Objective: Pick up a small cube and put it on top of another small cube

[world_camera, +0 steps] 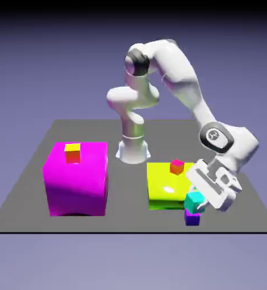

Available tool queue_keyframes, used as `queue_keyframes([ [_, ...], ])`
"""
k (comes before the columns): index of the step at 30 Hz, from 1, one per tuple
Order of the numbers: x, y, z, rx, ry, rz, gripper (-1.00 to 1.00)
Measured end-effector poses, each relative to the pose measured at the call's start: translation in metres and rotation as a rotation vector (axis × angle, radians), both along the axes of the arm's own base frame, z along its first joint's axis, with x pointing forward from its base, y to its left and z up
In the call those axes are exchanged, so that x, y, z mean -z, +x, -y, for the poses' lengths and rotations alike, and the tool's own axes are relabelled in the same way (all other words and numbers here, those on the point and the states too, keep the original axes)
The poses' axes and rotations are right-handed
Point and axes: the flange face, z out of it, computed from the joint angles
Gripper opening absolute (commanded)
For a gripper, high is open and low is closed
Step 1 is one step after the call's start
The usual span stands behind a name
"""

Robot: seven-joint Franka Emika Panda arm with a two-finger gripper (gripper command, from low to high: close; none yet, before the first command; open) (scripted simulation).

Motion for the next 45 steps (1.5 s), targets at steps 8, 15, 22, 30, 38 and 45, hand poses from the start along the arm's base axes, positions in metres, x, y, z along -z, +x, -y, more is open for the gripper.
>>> queue_keyframes([
  [8, -0.086, -0.009, 0.131, -0.104, -0.059, -0.059, -1.00],
  [15, -0.148, -0.053, 0.241, -0.186, -0.045, -0.109, -1.00],
  [22, -0.184, -0.120, 0.327, -0.305, 0.020, -0.127, -1.00],
  [30, -0.186, -0.205, 0.392, -0.497, 0.119, -0.080, -1.00],
  [38, -0.153, -0.223, 0.411, -0.593, 0.153, -0.035, -1.00],
  [45, -0.117, -0.212, 0.419, -0.595, 0.155, -0.035, 1.00],
])
